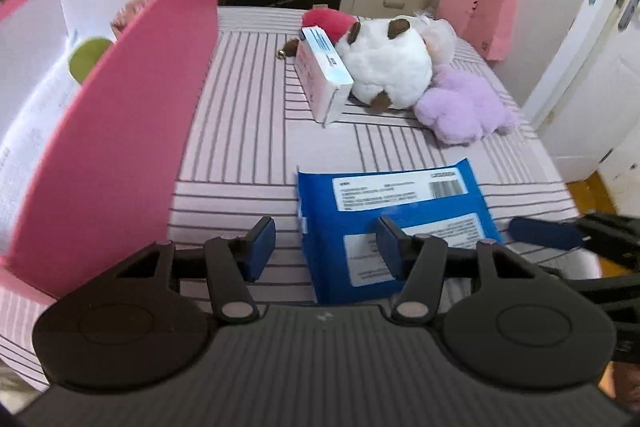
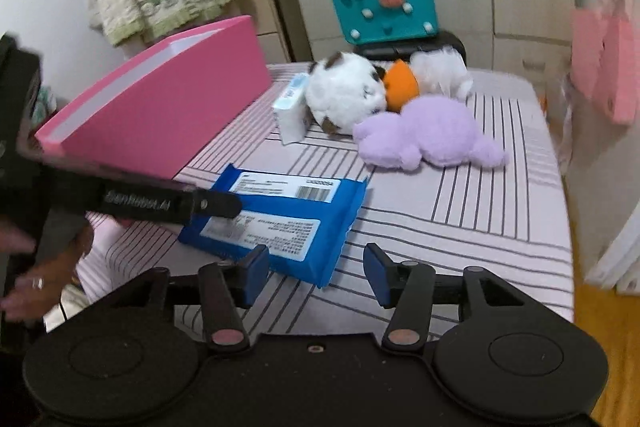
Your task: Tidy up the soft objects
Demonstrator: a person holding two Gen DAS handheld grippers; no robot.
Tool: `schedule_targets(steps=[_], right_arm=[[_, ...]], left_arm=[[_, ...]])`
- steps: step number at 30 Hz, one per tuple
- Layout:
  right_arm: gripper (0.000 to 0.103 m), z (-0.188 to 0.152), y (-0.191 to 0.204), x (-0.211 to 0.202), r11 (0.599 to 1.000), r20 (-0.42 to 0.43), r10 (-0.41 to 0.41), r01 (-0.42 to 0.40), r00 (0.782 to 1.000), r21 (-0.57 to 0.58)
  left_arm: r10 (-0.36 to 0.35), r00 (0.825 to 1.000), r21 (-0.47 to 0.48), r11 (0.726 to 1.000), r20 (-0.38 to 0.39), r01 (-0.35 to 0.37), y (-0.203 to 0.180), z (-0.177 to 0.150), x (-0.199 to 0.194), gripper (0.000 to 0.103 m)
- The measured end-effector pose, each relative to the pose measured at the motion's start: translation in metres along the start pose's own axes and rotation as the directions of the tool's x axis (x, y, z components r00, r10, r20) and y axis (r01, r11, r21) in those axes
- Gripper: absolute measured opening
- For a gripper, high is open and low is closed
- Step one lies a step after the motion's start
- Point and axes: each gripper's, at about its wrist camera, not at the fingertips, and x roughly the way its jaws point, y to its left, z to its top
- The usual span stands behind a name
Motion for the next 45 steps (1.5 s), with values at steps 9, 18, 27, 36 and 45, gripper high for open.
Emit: schedule_targets(steps=[9,18,27,36,45], right_arm=[[0.04,0.002,-0.006,0.021,0.997,-0.015,0.044,-0.043,0.999,0.057],[0.034,0.001,0.01,0.024,1.0,-0.006,0.007,-0.007,1.0,0.0],[0.034,0.0,0.017,0.021,1.0,-0.005,-0.012,0.012,1.0,-0.01],[0.035,-0.001,0.015,0.003,0.999,-0.063,0.007,-0.005,0.998,0.038],[0.037,-0.002,0.033,-0.016,0.999,-0.089,-0.026,0.024,0.996,-0.026]], left_arm=[[-0.078,0.997,0.008,0.997,-0.007,0.078,-0.005,-0.005,0.0,0.043],[-0.049,0.999,0.066,0.997,0.02,0.048,-0.018,-0.01,-0.006,0.04],[-0.084,0.996,0.102,0.991,-0.002,0.084,-0.02,-0.009,-0.018,0.04],[-0.144,0.984,0.128,0.979,-0.103,0.157,-0.019,-0.011,-0.034,0.04],[-0.206,0.966,0.1,0.97,-0.158,0.223,-0.009,-0.017,-0.053,0.04]])
